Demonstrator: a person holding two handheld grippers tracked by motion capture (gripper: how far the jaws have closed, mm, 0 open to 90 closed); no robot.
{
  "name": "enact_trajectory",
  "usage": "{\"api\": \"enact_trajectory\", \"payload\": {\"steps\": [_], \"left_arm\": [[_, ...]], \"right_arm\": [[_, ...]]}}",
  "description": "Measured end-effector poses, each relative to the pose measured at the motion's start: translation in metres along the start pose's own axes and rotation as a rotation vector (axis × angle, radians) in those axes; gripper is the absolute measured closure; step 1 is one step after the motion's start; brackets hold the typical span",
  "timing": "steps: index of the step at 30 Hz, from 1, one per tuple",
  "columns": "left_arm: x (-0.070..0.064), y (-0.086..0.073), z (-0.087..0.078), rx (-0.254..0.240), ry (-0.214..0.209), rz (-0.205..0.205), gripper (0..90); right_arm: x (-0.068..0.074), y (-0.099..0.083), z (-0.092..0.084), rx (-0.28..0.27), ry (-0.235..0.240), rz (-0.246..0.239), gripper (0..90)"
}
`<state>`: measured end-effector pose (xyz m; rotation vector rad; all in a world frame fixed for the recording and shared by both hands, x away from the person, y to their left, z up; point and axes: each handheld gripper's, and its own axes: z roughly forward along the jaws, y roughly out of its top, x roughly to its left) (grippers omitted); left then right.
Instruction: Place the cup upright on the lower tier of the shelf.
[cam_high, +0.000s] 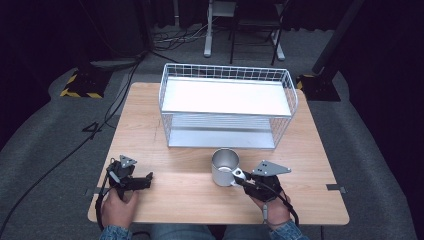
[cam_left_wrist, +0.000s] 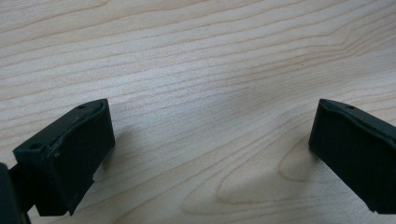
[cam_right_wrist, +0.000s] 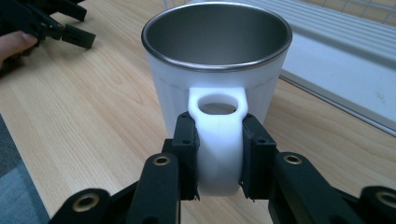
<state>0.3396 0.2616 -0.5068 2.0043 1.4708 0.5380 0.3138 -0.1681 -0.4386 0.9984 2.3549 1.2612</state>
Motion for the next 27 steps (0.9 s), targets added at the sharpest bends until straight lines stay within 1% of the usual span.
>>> {"api": "enact_trajectory", "payload": {"steps": [7,15,20,21,22,23,25,27], "left_arm": [[0.000,0.000,0.000,0.000,0.000,-0.001,0.5],[0.000,0.000,0.000,0.000,0.000,-0.001,0.5],[0.000,0.000,0.000,-0.001,-0.002,-0.007,0.5],[0.000,0.000,0.000,-0.001,-0.002,-0.007,0.5],[0.000,0.000,0.000,0.000,-0.001,-0.003,0.5],[0.000,0.000,0.000,-0.001,-0.002,-0.007,0.5],[0.000,0.000,0.000,-0.001,-0.002,-0.007,0.5],[0.000,0.000,0.000,0.000,0.000,0.000,0.5]], "right_arm": [[-0.002,0.010,-0.003,-0.023,0.002,0.006,71.6],[-0.010,0.026,-0.004,-0.054,-0.026,0.038,71.6],[-0.017,0.037,-0.002,-0.069,-0.046,0.058,71.6],[-0.017,0.037,-0.002,-0.069,-0.046,0.058,71.6],[-0.021,0.041,0.000,-0.075,-0.051,0.072,71.6],[-0.024,0.043,0.001,-0.079,-0.052,0.080,71.5],[-0.026,0.045,0.002,-0.084,-0.057,0.087,71.6],[-0.033,0.051,0.005,-0.095,-0.077,0.096,71.6]]}}
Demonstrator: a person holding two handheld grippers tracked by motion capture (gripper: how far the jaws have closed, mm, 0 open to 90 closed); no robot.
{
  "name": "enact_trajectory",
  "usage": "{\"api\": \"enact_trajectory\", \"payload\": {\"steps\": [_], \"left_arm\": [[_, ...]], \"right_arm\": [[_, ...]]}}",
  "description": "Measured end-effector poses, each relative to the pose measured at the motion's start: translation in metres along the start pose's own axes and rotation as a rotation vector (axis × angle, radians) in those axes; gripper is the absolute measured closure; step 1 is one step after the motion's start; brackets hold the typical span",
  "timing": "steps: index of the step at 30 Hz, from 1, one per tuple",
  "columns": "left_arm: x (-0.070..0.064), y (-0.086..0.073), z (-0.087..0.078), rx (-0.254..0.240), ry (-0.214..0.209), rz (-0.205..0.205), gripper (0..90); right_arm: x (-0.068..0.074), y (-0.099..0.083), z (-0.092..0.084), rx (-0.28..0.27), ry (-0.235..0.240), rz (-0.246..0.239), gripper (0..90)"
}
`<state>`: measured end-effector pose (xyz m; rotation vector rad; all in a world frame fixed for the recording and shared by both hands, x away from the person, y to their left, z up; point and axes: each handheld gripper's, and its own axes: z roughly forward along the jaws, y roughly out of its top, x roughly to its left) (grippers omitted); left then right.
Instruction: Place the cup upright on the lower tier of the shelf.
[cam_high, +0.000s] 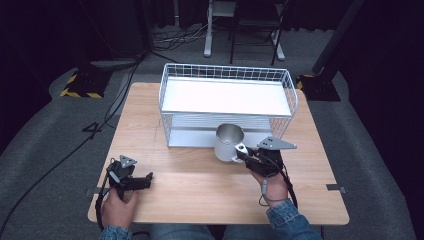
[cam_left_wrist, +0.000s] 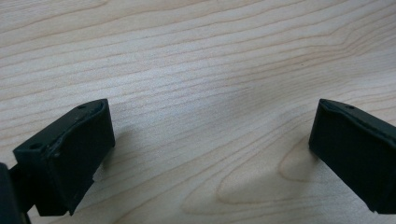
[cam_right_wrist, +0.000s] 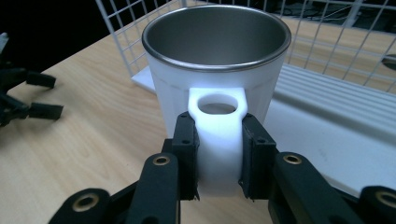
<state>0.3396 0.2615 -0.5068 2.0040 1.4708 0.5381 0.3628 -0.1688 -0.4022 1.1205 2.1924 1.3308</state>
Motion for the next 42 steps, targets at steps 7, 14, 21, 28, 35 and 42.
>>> {"api": "enact_trajectory", "payload": {"steps": [7,14,21,28,35,42], "left_arm": [[-0.002,-0.001,0.000,-0.003,0.005,-0.017,0.5],[-0.003,-0.002,-0.001,-0.003,0.006,-0.018,0.5],[-0.002,-0.002,-0.001,-0.003,0.006,-0.018,0.5],[-0.002,-0.002,-0.001,-0.003,0.006,-0.018,0.5],[-0.002,-0.002,-0.001,-0.003,0.006,-0.018,0.5],[-0.002,-0.002,-0.001,-0.003,0.006,-0.018,0.5]], "right_arm": [[-0.015,0.012,0.011,-0.037,-0.060,0.028,71.5],[-0.026,0.020,0.024,-0.064,-0.113,0.040,71.6],[-0.032,0.023,0.047,-0.075,-0.167,0.009,71.5],[-0.034,0.024,0.065,-0.083,-0.199,0.016,71.5],[-0.037,0.022,0.075,-0.070,-0.241,0.030,71.4],[-0.042,0.018,0.082,-0.058,-0.249,0.045,71.4]]}}
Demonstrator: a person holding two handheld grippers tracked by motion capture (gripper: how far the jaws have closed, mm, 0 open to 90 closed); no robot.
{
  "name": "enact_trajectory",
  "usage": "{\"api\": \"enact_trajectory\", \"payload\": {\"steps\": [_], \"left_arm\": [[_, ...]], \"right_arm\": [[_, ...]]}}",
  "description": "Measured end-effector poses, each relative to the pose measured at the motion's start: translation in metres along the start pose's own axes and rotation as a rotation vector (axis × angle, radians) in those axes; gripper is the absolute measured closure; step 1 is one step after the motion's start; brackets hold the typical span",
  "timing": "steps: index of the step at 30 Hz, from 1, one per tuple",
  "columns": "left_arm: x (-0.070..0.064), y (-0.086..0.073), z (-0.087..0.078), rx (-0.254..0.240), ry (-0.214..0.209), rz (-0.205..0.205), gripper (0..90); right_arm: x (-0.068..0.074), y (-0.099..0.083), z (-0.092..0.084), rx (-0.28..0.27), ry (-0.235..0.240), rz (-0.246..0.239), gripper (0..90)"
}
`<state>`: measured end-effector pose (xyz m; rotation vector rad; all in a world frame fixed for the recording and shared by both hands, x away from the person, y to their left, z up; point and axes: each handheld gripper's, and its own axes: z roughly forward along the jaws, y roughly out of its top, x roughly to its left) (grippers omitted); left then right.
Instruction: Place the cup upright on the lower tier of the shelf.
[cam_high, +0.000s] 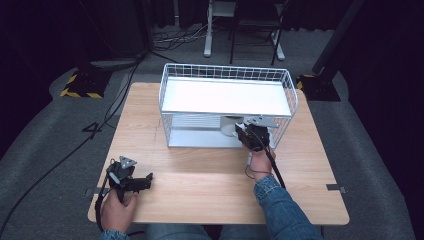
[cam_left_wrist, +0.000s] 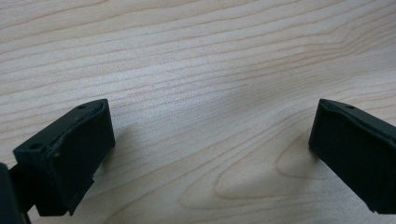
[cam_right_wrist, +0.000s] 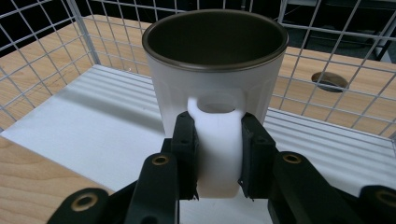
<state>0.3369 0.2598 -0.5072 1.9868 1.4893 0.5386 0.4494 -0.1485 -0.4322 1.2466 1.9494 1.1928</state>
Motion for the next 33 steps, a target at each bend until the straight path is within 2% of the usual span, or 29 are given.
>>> {"api": "enact_trajectory", "payload": {"steps": [12,20,21,23,33], "left_arm": [[0.000,0.000,0.000,0.000,0.000,0.000,0.5],[0.000,0.000,0.000,0.000,0.000,0.000,0.5],[0.000,0.000,0.000,0.000,0.000,0.000,0.5],[0.000,0.000,0.000,0.000,0.000,0.000,0.5],[0.000,0.000,0.000,0.000,0.000,0.000,0.5]], "right_arm": [[-0.002,-0.006,0.006,0.023,0.014,-0.009,71.2],[-0.004,-0.011,0.005,0.038,0.011,-0.049,70.3],[-0.005,-0.012,0.005,0.057,0.022,-0.036,65.9],[-0.007,-0.012,0.005,0.068,0.037,-0.022,63.0],[-0.005,-0.008,-0.003,0.065,0.048,-0.041,49.8]]}}
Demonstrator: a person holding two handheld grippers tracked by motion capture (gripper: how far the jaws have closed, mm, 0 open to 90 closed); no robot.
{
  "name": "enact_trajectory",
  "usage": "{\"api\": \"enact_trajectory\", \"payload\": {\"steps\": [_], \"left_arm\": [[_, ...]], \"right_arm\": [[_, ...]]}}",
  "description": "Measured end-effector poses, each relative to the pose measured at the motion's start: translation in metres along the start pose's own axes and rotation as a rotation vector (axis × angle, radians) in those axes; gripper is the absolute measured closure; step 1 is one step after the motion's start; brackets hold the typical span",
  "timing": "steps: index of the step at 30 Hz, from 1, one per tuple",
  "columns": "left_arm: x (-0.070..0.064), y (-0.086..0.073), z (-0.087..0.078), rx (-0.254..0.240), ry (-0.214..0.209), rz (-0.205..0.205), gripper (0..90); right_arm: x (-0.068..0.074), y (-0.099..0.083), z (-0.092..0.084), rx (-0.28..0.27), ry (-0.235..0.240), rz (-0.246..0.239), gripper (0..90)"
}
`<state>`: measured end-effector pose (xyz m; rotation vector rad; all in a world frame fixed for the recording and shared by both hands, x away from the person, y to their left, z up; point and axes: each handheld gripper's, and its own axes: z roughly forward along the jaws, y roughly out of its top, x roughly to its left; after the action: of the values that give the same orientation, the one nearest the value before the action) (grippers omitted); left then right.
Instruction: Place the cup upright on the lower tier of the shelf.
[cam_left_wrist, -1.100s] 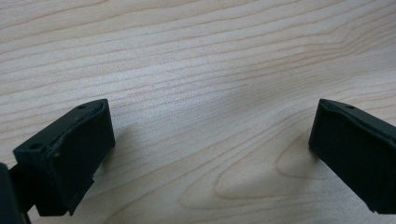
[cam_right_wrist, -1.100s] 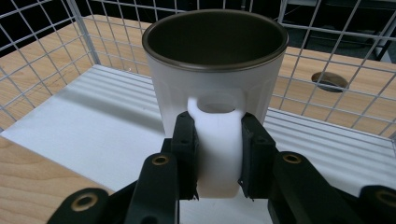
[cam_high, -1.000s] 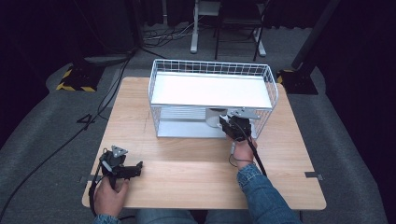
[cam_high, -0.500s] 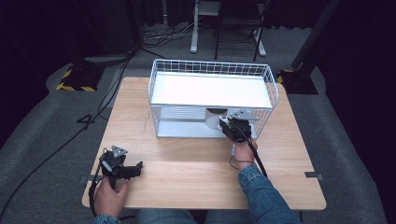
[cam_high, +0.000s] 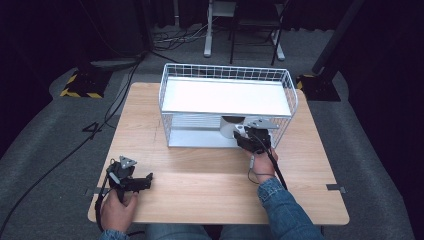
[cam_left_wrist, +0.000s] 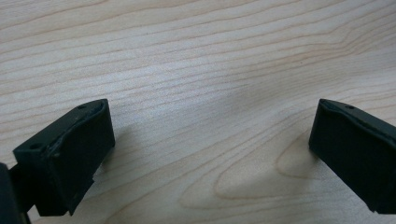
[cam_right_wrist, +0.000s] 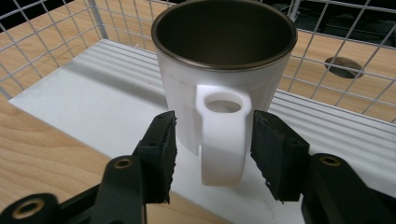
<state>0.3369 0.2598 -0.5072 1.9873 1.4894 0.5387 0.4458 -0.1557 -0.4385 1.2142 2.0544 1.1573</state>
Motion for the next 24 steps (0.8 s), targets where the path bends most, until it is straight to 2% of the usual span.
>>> {"api": "enact_trajectory", "payload": {"steps": [4,7,10,15,17,24], "left_arm": [[0.000,0.000,0.000,0.000,0.000,0.000,0.5],[0.000,0.000,0.000,0.000,0.000,0.000,0.5],[0.000,0.000,0.000,0.000,0.000,0.000,0.5],[0.000,0.000,0.000,0.000,0.000,0.000,0.5],[0.000,0.000,0.000,0.000,0.000,0.000,0.5],[0.000,0.000,0.000,0.000,0.000,0.000,0.5]], "right_arm": [[0.001,0.003,-0.008,-0.015,0.008,-0.017,46.5],[0.001,0.003,-0.013,-0.016,0.018,-0.015,45.1],[-0.002,0.005,-0.025,-0.019,0.037,0.002,43.0],[-0.009,0.005,-0.044,-0.029,0.075,0.024,39.8],[-0.012,0.005,-0.052,-0.028,0.087,0.017,38.2],[-0.028,0.001,-0.079,-0.044,0.106,0.019,30.4]]}}
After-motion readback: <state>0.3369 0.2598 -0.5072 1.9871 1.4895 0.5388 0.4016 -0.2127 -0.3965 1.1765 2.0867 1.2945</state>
